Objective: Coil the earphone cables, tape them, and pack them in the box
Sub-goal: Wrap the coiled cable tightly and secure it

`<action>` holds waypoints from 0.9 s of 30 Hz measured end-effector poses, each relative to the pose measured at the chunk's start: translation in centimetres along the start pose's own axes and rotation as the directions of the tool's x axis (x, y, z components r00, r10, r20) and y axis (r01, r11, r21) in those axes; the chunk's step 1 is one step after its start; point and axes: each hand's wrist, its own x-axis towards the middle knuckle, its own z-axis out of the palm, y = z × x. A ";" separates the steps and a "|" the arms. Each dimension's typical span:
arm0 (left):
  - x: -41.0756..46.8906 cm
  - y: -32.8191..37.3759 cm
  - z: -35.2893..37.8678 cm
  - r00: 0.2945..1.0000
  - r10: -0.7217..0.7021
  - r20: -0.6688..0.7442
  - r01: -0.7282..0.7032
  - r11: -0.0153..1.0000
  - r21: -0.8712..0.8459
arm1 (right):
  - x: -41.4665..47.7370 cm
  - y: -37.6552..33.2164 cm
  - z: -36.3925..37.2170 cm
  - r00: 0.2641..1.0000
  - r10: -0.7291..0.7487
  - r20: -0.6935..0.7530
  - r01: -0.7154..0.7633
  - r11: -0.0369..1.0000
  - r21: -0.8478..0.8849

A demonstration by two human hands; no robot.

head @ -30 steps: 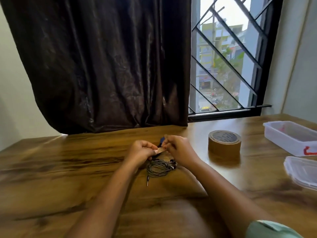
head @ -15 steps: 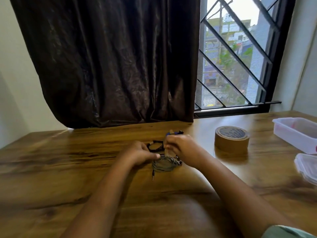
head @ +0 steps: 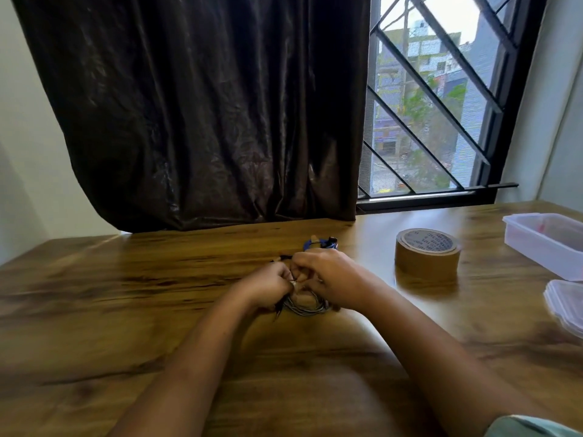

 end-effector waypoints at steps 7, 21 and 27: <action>-0.2 -0.3 -0.7 0.998 0.019 0.067 0.003 0.950 -0.312 | -0.3 -0.2 -1.0 1.000 0.023 0.009 -0.024 0.999 0.036; -0.7 0.5 -0.4 0.994 0.100 -0.044 -0.109 0.888 -0.446 | -0.4 -0.2 -1.0 0.999 0.011 -0.042 -0.016 0.993 -0.121; -1.0 1.0 -0.3 0.995 0.087 -0.041 -0.095 0.829 -0.551 | -0.4 0.2 -0.9 0.996 0.034 -0.079 -0.044 0.990 -0.132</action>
